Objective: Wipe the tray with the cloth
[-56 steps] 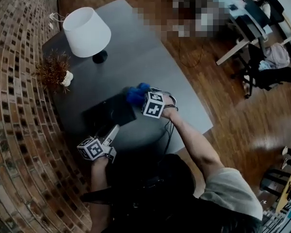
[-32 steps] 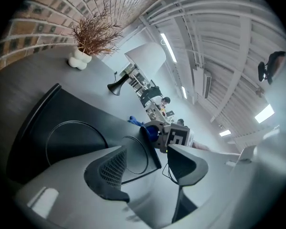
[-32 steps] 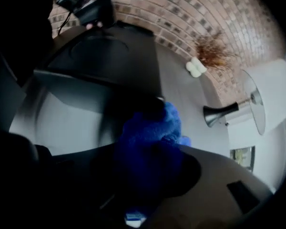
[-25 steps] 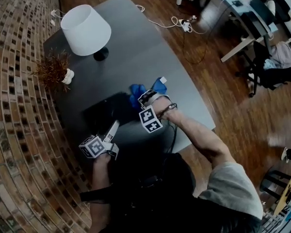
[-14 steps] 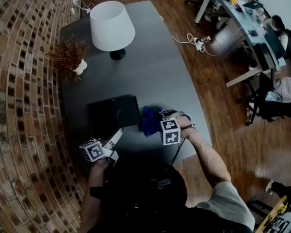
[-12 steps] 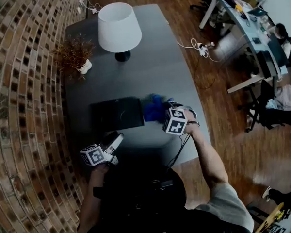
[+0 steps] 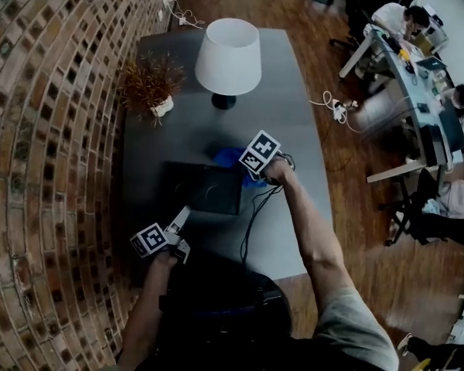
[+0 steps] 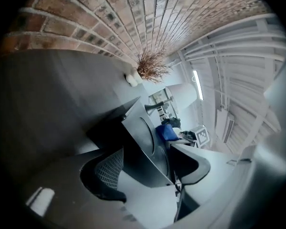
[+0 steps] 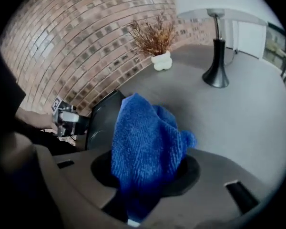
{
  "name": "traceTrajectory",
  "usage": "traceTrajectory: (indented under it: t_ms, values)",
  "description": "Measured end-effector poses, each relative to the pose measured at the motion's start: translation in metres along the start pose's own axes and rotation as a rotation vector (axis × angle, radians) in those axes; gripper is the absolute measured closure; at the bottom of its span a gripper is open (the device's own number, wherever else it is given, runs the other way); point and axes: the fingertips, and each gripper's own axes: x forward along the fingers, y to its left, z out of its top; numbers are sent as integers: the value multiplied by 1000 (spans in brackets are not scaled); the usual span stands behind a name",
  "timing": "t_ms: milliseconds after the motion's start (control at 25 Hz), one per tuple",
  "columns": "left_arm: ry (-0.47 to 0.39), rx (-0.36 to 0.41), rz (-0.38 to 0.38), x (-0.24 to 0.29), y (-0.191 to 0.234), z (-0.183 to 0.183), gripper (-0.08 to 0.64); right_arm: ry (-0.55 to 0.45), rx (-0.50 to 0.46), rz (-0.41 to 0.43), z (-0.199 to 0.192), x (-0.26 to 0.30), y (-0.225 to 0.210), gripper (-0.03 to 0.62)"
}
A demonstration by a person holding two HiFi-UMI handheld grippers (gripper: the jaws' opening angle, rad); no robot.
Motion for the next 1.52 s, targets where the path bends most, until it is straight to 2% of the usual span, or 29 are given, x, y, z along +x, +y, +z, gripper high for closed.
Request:
traceTrajectory:
  t_ms: [120, 240, 320, 400, 520, 640, 760, 840, 880, 960, 1080, 1160, 1200, 1240, 1280, 1320, 1400, 1440, 1480, 1520]
  values:
    - [-29, 50, 27, 14, 8, 38, 244, 20, 58, 131, -28, 5, 34, 439]
    - [15, 101, 33, 43, 4, 64, 241, -55, 112, 240, -60, 18, 94, 439]
    - [70, 150, 9, 68, -7, 68, 232, -125, 139, 268, -78, 32, 137, 437]
    - [144, 210, -20, 89, -20, 62, 232, -176, 139, 252, -93, 44, 166, 434]
    - [234, 322, -43, 87, -39, 49, 235, -219, 116, 132, -110, 39, 164, 430]
    - [315, 457, -69, 52, -60, 29, 256, -197, 89, -147, -113, 7, 106, 430]
    - [457, 583, -55, 31, -61, -9, 279, -153, -55, -414, -77, -15, 46, 428]
    - [508, 643, -17, 31, -51, -22, 273, -37, -193, -518, -56, -5, 18, 426]
    - [506, 644, -8, 33, -48, -24, 274, 35, -263, -555, -49, 3, 7, 426]
    - [485, 623, -11, 35, -48, -25, 276, 143, -398, -591, -41, 19, 1, 426]
    - [479, 632, -16, 37, -50, -26, 276, 257, -645, -576, -49, 28, 27, 426]
    - [478, 642, -16, 37, -50, -25, 276, 305, -827, -506, -66, 32, 59, 426]
    - [477, 647, -14, 38, -50, -25, 276, 313, -885, -459, -74, 35, 72, 426]
    - [476, 650, -10, 37, -50, -24, 276, 302, -890, -429, -79, 36, 76, 426]
    - [474, 652, -7, 37, -49, -24, 276, 277, -840, -435, -78, 34, 69, 426]
    - [471, 653, -4, 37, -49, -24, 276, 251, -753, -481, -72, 28, 51, 426]
    - [467, 655, -2, 38, -48, -24, 276, 208, -564, -627, -54, 10, 4, 426]
    - [465, 656, -2, 38, -48, -24, 276, 193, -501, -679, -46, 5, -14, 425]
    - [463, 655, -3, 38, -48, -25, 276, 189, -480, -700, -39, 5, -24, 425]
    - [462, 653, -4, 38, -48, -25, 276, 198, -505, -696, -34, 12, -26, 425]
